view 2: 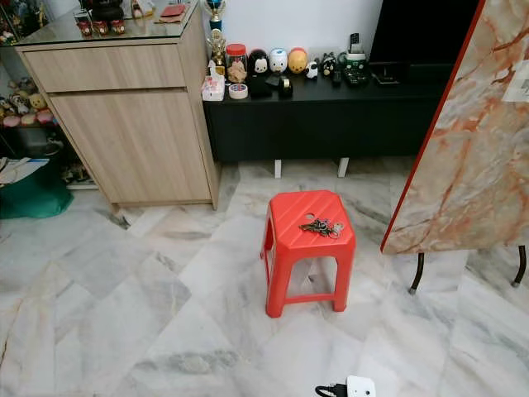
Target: Hang keys on a hook
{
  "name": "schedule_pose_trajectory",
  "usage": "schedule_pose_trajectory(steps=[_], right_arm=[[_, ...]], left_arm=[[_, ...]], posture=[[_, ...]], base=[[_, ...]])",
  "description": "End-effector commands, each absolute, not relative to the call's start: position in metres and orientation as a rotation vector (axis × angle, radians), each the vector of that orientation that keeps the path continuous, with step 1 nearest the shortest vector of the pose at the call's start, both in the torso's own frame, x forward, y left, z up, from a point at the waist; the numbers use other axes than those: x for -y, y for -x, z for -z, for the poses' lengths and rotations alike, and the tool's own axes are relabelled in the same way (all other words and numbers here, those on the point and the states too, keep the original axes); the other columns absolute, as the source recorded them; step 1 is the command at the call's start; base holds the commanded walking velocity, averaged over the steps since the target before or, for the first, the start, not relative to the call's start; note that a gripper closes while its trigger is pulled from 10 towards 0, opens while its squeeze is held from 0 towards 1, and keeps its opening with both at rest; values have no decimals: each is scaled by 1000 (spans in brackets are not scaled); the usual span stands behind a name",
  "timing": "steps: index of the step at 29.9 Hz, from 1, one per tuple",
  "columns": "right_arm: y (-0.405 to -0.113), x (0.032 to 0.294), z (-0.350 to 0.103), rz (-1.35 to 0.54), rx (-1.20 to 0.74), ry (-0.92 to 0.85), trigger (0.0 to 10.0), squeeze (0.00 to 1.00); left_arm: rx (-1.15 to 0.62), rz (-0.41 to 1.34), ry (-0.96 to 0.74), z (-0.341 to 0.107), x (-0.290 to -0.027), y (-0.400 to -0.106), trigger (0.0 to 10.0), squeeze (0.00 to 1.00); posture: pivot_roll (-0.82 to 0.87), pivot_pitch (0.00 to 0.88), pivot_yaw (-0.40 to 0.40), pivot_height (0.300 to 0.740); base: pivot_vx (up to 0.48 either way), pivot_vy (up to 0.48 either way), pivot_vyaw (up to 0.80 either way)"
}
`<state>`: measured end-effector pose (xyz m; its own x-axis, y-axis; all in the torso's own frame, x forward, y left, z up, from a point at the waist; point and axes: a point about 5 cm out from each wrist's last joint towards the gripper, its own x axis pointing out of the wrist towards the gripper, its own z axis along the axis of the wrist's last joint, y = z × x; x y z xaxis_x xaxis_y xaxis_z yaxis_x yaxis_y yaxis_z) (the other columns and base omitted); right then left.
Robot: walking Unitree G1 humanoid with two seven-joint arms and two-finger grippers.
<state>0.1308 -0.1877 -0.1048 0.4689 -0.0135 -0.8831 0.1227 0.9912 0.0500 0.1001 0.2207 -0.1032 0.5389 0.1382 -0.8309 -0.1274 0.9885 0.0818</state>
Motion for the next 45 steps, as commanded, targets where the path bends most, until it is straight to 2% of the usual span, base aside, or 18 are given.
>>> schedule_pose_trajectory(steps=[1, 8, 39, 45], right_arm=[[-131, 190, 104, 96, -1069, -114, 10000, 0], [-134, 192, 103, 75, -1067, -90, 10000, 0], [-133, 195, 103, 48, -1074, -65, 10000, 0], [-133, 195, 103, 65, -1062, -84, 10000, 0]], left_arm=[[-1005, -155, -6, 104, -220, -98, 10000, 0], [-989, -168, 1, 104, -219, -101, 10000, 0], [-998, -157, 12, 105, -214, -99, 10000, 0], [-986, -187, 10, 105, -215, -99, 10000, 0]], posture=[[75, 0, -1, 736], [75, 0, -33, 736], [81, 0, -59, 736], [82, 0, -64, 736]], base=[[326, 0, 0], [344, 0, 0], [352, 0, 0], [0, 0, 0]])
